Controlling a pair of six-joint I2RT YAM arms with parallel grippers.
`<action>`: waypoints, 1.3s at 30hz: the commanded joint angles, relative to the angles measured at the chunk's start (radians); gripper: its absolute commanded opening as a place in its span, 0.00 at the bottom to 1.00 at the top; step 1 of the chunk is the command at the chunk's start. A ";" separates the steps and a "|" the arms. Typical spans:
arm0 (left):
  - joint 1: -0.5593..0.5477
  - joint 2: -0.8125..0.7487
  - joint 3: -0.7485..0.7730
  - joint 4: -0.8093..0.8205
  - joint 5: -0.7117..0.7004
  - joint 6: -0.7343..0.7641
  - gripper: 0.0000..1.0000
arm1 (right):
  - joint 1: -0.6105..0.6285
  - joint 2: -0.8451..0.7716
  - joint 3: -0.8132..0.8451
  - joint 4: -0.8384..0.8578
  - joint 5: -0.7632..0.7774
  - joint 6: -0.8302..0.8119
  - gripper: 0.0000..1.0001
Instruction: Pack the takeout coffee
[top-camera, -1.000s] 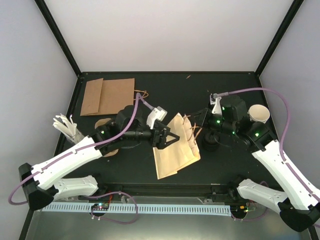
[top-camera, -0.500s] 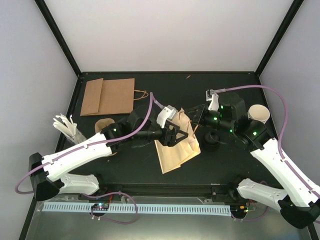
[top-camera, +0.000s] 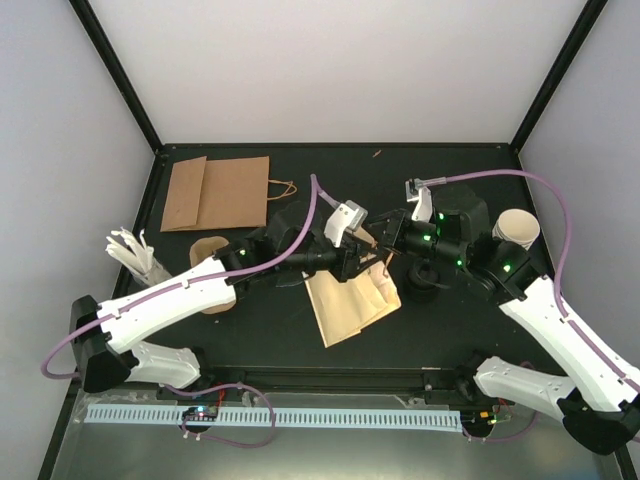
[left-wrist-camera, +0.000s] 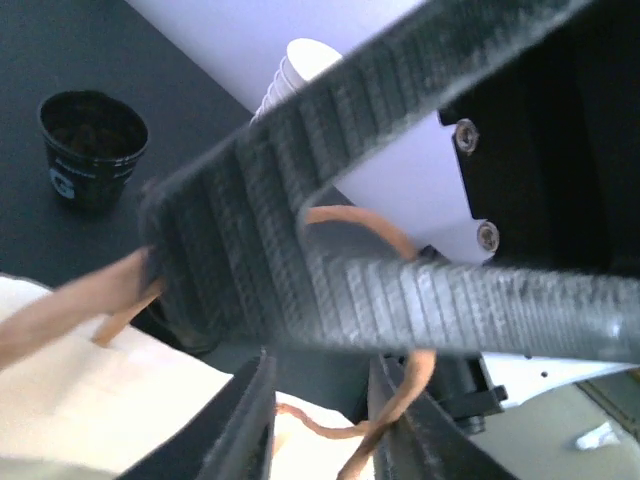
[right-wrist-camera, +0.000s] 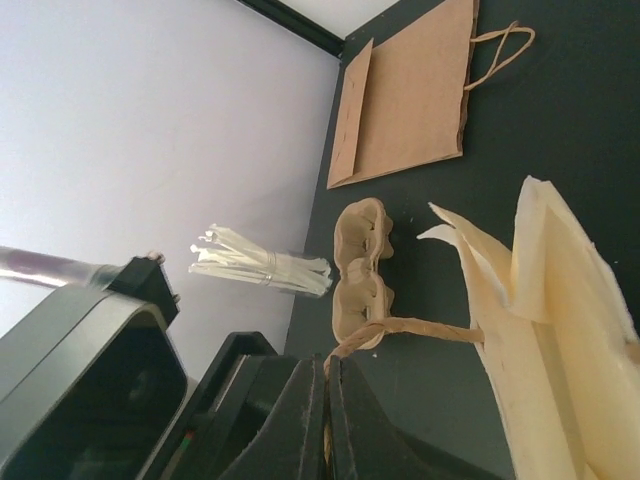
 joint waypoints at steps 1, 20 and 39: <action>-0.007 0.023 0.049 0.024 -0.018 0.010 0.12 | 0.018 -0.001 0.017 0.033 -0.003 0.014 0.01; 0.004 -0.158 -0.019 -0.034 -0.114 0.026 0.02 | 0.019 -0.191 0.038 -0.063 0.259 -0.315 0.71; 0.027 -0.179 0.077 -0.144 -0.071 0.101 0.02 | 0.018 -0.295 -0.238 -0.230 0.293 -0.360 0.77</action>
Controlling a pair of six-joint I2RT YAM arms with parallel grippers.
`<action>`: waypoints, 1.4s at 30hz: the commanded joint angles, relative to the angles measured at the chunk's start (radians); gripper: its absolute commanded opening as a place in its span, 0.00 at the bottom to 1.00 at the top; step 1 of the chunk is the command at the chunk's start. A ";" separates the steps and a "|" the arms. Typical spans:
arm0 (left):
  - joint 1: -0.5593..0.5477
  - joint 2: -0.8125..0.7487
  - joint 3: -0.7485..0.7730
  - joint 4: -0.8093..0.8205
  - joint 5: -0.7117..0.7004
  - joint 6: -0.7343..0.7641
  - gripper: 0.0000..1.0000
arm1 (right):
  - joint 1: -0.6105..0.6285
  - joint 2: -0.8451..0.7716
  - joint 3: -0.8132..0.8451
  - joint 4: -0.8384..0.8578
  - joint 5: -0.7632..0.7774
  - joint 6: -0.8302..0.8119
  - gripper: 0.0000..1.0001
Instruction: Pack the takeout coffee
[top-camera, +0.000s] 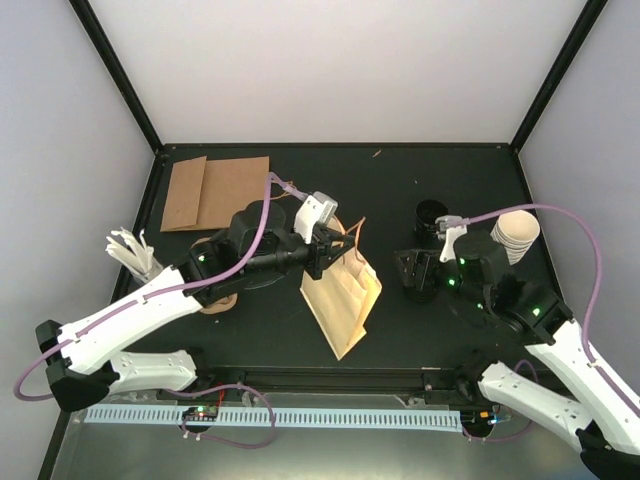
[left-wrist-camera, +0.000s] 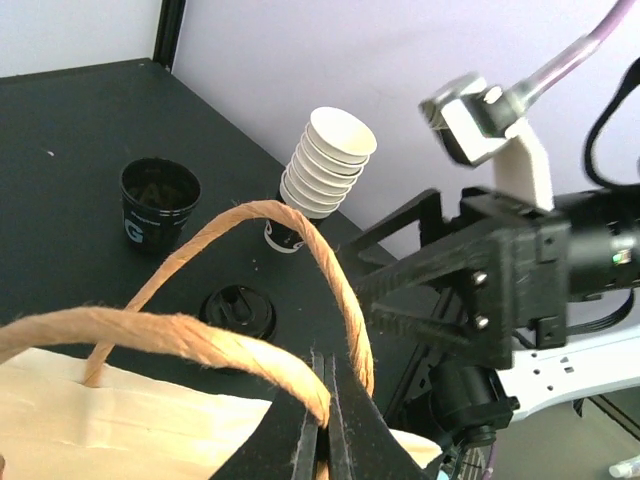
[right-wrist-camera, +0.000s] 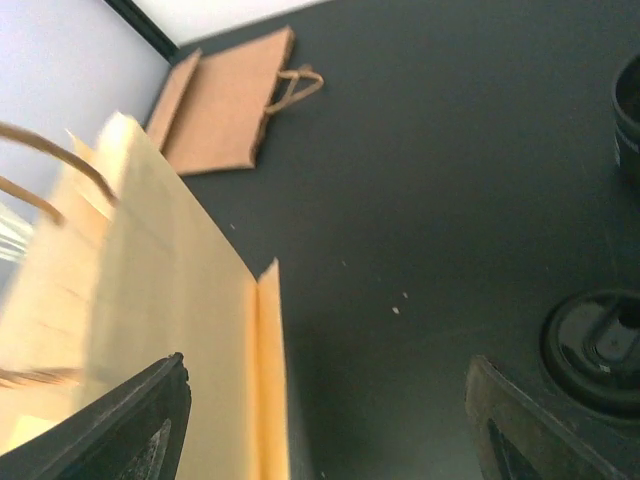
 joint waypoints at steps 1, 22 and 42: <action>0.013 -0.029 0.056 -0.037 0.023 0.048 0.02 | 0.006 -0.035 -0.078 -0.007 -0.021 -0.009 0.77; 0.161 -0.065 0.074 -0.065 0.302 0.157 0.02 | 0.005 0.073 -0.436 0.386 -0.396 0.046 0.76; 0.182 0.014 0.132 -0.055 0.393 0.181 0.01 | 0.009 0.239 -0.462 0.522 -0.674 0.013 0.35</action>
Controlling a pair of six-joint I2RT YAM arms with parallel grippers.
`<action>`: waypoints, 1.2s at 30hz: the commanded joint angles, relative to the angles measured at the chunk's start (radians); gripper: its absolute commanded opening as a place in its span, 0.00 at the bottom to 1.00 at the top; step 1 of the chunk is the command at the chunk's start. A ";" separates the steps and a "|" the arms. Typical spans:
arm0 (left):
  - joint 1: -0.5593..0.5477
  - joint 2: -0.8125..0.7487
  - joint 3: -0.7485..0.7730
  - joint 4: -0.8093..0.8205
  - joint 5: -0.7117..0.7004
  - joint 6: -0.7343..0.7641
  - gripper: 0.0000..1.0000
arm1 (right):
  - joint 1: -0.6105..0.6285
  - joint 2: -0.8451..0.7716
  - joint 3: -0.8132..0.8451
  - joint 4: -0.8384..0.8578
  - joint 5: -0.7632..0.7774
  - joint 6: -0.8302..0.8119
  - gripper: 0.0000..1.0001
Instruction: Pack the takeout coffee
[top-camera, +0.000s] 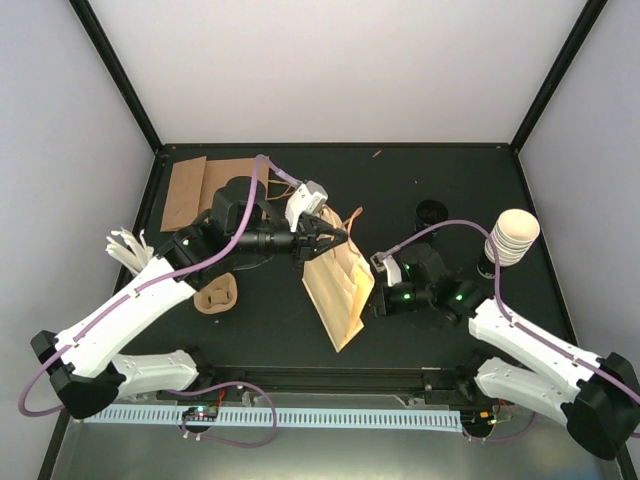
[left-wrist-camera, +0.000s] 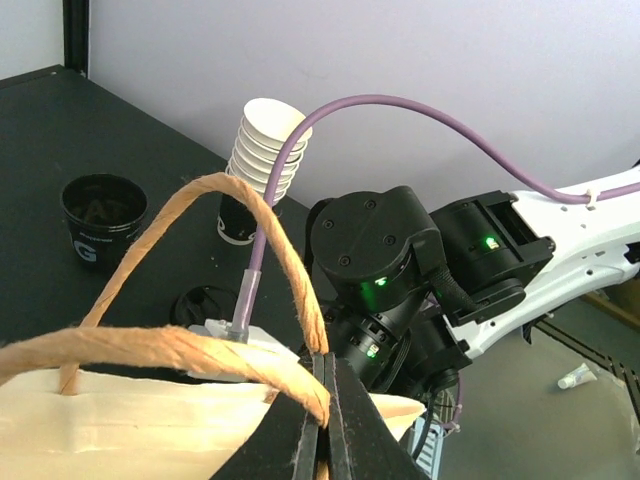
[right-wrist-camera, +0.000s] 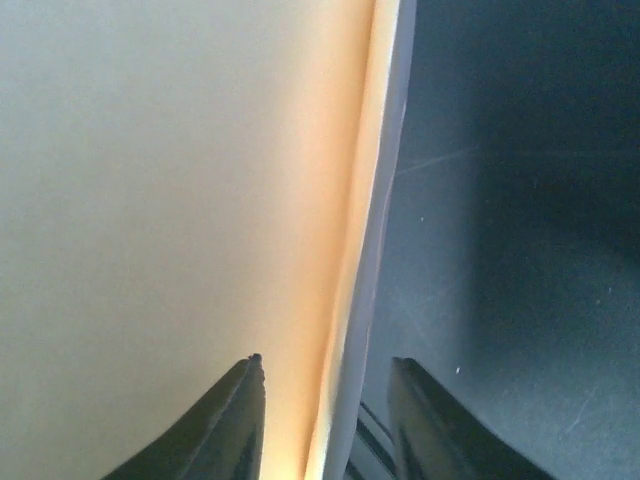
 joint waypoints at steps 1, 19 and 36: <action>0.006 0.007 0.047 0.036 0.036 0.015 0.02 | 0.008 0.028 -0.009 0.023 -0.057 -0.014 0.31; 0.010 -0.004 0.039 0.042 0.043 0.016 0.02 | 0.012 0.067 -0.019 0.078 -0.108 0.030 0.27; 0.010 0.004 0.033 0.071 0.043 0.011 0.02 | 0.023 0.070 -0.029 0.086 -0.107 0.047 0.12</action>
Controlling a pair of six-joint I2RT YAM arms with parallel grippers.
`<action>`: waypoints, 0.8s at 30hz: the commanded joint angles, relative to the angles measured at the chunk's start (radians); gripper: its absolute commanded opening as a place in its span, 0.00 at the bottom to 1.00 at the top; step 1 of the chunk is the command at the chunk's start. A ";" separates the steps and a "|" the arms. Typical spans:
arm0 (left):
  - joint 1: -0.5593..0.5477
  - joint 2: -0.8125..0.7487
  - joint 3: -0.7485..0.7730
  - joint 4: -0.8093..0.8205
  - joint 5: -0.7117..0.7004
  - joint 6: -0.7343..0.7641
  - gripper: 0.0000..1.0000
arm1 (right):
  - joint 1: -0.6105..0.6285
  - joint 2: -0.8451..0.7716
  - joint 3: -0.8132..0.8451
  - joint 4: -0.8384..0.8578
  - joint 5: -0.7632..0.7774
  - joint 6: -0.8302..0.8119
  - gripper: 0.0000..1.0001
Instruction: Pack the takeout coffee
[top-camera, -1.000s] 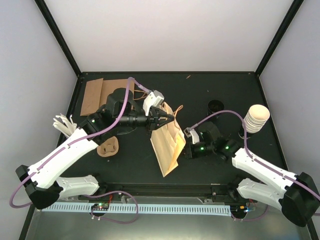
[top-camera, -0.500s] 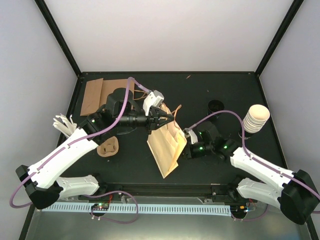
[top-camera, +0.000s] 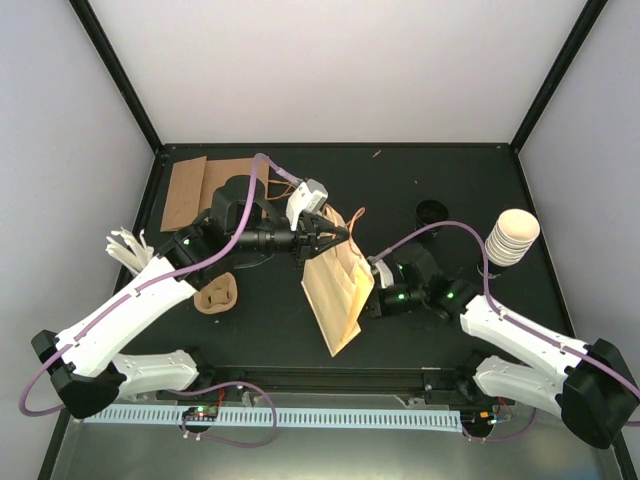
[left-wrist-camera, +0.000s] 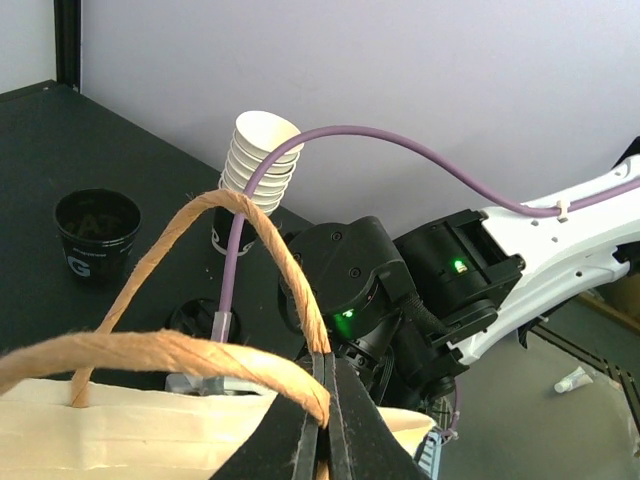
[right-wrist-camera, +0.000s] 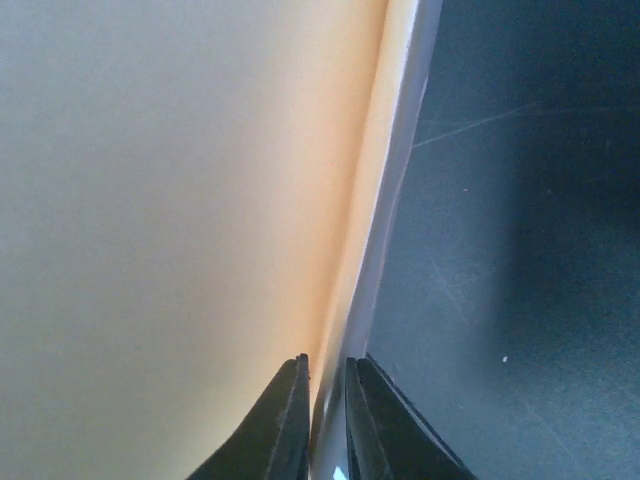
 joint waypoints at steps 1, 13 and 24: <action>0.007 -0.004 0.033 0.038 0.024 0.009 0.01 | 0.008 -0.014 -0.015 -0.002 0.004 0.000 0.10; 0.045 -0.092 0.006 -0.091 -0.092 0.047 0.01 | 0.008 -0.099 0.070 -0.223 0.317 -0.037 0.01; 0.227 -0.217 -0.169 -0.240 -0.234 -0.030 0.01 | 0.007 -0.220 0.099 -0.345 0.591 0.030 0.01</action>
